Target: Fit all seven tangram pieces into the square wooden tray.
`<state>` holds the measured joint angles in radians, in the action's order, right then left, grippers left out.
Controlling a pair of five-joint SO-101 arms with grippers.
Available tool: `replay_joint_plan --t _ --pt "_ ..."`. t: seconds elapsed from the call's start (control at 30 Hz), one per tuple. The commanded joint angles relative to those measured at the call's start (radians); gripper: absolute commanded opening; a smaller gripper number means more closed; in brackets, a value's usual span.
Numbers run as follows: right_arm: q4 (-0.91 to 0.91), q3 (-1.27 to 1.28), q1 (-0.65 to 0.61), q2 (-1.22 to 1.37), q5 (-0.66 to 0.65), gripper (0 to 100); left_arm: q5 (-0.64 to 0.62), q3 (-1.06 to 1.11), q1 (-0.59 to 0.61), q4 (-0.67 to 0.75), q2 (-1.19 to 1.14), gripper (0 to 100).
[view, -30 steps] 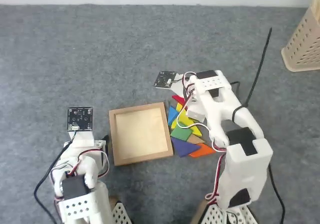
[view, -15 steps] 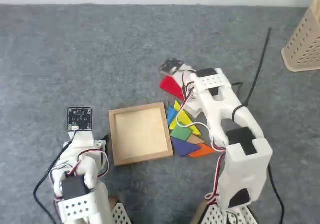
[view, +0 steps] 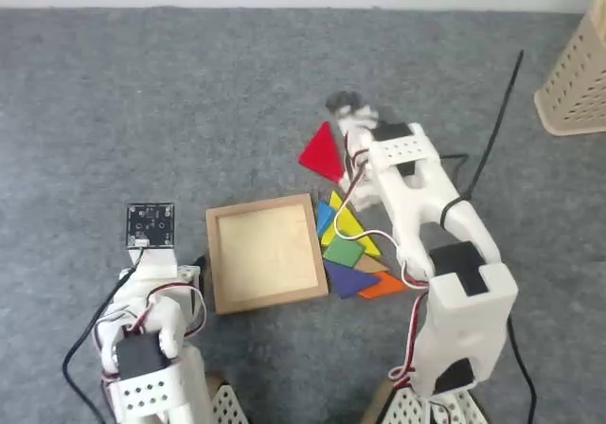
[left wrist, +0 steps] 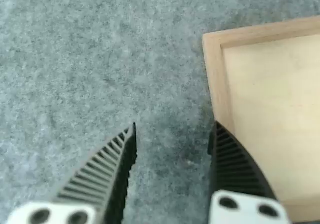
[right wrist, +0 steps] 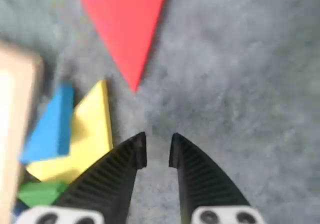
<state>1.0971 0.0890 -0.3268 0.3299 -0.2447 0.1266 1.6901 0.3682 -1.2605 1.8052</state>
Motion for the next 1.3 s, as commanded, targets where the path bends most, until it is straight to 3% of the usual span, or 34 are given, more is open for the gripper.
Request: replay_joint_plan --t 0.0,0.17,0.4,0.63,0.97,1.27 --pt "-0.053 -0.107 -0.035 -0.101 0.069 7.7 -0.009 -0.004 0.005 -0.003 0.015 23" --pt "-0.148 -0.123 -0.139 -0.099 0.068 9.2 -0.009 -0.004 0.005 -0.003 0.015 23" --pt "-0.265 -0.160 -0.251 -0.001 0.074 31.2 -0.009 -0.004 0.005 -0.003 0.015 23" --pt "-0.335 -0.327 -0.239 0.211 0.143 29.5 -0.009 -0.004 0.005 -0.003 0.015 23" --pt "-0.196 -0.453 -0.147 0.343 0.172 29.2 -0.009 -0.004 0.005 -0.003 0.015 23" --pt "0.050 -0.456 -0.111 0.338 0.166 29.2 -0.009 -0.004 0.005 -0.003 0.015 23"
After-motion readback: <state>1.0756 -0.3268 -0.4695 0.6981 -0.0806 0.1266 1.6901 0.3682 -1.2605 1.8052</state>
